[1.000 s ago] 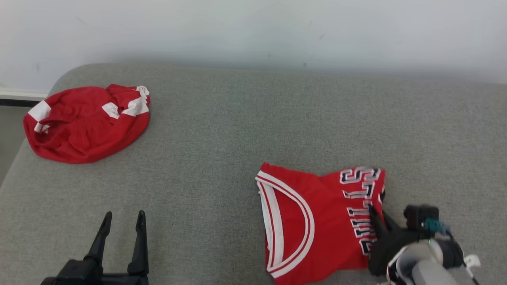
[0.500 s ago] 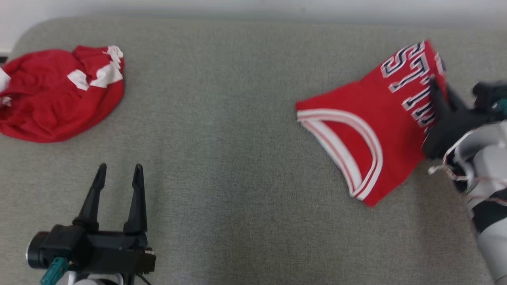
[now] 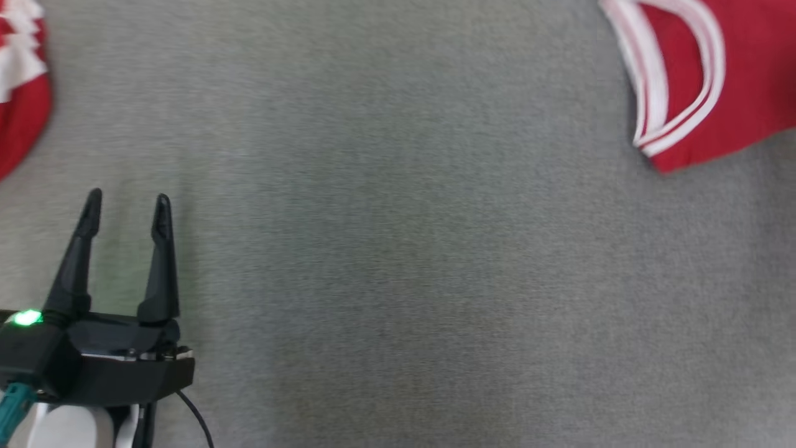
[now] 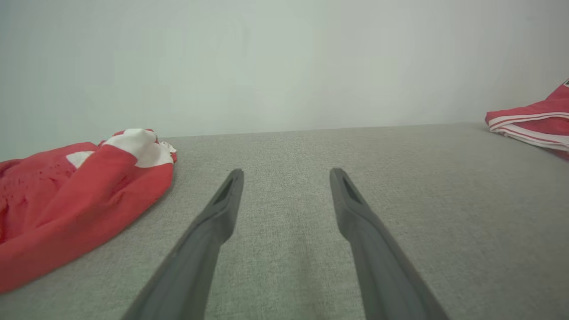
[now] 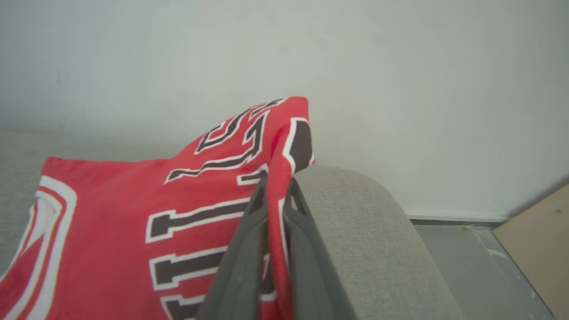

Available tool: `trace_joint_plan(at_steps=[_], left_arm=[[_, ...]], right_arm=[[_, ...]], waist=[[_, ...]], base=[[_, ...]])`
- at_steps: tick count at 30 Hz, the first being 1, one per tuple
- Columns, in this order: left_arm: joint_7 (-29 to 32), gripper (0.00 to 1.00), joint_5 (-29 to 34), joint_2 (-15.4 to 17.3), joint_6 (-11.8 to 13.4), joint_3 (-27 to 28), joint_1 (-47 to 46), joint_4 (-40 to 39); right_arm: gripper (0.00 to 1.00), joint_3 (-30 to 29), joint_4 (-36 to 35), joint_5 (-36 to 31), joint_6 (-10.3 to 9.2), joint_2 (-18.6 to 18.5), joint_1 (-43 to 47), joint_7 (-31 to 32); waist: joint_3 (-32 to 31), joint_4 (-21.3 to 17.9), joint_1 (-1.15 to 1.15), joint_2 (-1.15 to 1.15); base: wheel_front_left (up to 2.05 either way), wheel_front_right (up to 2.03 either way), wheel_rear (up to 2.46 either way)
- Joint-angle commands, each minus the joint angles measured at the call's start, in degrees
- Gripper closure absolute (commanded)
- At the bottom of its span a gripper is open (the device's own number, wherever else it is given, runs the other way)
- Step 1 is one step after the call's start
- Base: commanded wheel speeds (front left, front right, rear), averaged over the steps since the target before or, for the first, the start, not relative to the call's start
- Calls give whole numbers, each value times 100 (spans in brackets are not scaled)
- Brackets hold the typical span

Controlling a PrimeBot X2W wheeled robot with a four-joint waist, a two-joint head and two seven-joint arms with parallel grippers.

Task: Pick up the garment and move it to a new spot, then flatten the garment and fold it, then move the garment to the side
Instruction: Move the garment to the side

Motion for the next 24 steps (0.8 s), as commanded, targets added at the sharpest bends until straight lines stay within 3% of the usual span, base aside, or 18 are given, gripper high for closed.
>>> trace_joint_plan(at_steps=[1,12,21,22,23,24], left_arm=[[-17,0,29,64,10,32,-75,-52],[-17,0,78,146,10,147,73,-422],[-17,0,118,95,10,195,134,-515],[-17,0,121,89,11,200,138,-518],[-17,0,120,84,11,207,135,-520],[-17,0,118,78,11,217,131,-521]], right_arm=[[100,-51,-84,-28,-17,-101,-94,42],[100,-225,-600,-168,-17,-870,-352,725],[100,-177,-458,-525,-17,-1005,-717,1178],[82,-179,-487,-584,-17,-990,-767,1134],[19,-217,-506,-709,-17,-1009,-805,1066],[0,-246,-488,-821,-17,-1013,-817,1032]], waist=[[463,-466,-2,-2],[661,-523,-2,-2],[728,-429,-2,-2],[733,-423,-2,-2],[742,-415,-2,-2],[745,-409,-2,-2]], base=[[0,0,0],[0,0,0],[0,0,0],[0,0,0],[0,0,0],[0,0,0]])
